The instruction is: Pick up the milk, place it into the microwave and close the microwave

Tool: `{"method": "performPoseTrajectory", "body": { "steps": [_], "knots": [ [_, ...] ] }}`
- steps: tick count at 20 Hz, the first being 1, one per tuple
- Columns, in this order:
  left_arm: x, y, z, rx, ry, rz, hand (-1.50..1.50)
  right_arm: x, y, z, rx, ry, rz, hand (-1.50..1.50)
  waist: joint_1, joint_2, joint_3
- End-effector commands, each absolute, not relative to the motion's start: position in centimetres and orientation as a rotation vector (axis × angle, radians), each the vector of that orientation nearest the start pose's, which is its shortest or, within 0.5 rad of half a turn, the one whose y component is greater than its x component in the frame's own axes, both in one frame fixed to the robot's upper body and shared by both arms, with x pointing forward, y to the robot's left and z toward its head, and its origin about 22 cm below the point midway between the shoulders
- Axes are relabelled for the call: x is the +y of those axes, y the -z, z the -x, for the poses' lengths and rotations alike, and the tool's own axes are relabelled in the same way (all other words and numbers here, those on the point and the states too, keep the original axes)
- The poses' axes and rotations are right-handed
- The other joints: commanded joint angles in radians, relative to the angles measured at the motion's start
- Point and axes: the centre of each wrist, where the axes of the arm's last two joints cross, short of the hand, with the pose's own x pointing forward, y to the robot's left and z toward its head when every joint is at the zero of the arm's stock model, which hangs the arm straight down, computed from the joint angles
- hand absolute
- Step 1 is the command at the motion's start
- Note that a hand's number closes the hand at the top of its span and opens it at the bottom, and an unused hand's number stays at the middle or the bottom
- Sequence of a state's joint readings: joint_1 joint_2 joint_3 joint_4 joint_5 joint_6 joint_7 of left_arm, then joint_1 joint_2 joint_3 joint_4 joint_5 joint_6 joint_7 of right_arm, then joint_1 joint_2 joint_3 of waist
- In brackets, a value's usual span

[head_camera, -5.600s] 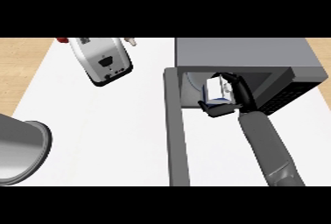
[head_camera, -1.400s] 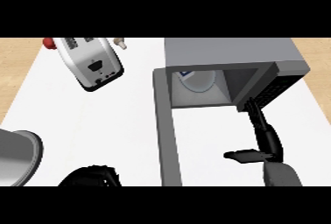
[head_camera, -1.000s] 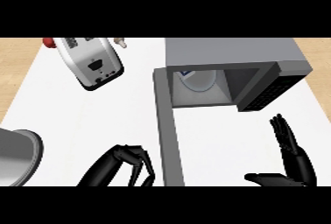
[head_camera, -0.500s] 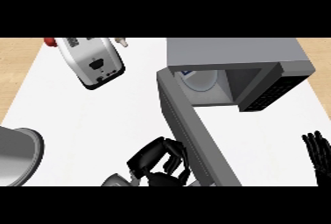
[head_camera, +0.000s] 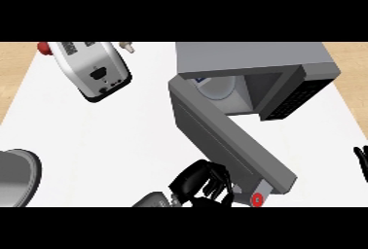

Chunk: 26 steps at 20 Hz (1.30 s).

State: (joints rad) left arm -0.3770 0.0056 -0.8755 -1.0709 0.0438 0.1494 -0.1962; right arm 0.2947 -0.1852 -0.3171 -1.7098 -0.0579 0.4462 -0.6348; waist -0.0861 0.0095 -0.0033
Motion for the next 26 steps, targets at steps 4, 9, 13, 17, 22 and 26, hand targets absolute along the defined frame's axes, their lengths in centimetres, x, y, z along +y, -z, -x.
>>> {"method": "performPoseTrajectory", "body": {
  "steps": [4,9,13,17,22,26],
  "knots": [
    [1.7,4.1,-23.7,-1.589,0.774,0.300,1.50,-36.3,-3.7,-15.9,-2.167,-0.267,-0.029,-1.50,-0.051,0.008,-0.002],
    [1.6,2.9,-25.1,-1.654,0.617,0.281,1.50,-36.2,-5.2,-16.9,-2.159,-0.320,-0.117,-1.50,-0.085,0.024,-0.006],
    [1.1,0.6,-26.3,-1.767,0.467,0.293,1.50,-36.0,-6.3,-16.7,-2.165,-0.346,-0.128,-1.50,-0.119,0.024,-0.009],
    [1.1,-0.1,-27.7,-1.782,0.393,0.286,1.50,-36.1,-7.1,-17.2,-2.165,-0.368,-0.172,-1.50,-0.151,0.039,-0.008],
    [0.8,-2.2,-29.9,-1.782,0.318,0.305,1.50,-36.6,-8.6,-18.0,-2.169,-0.409,-0.190,-1.50,-0.178,0.048,-0.006],
    [1.0,-2.6,-31.6,-1.778,0.277,0.260,1.50,-36.5,-9.4,-18.5,-2.170,-0.419,-0.204,-1.50,-0.183,0.055,-0.004]
  ]
}}
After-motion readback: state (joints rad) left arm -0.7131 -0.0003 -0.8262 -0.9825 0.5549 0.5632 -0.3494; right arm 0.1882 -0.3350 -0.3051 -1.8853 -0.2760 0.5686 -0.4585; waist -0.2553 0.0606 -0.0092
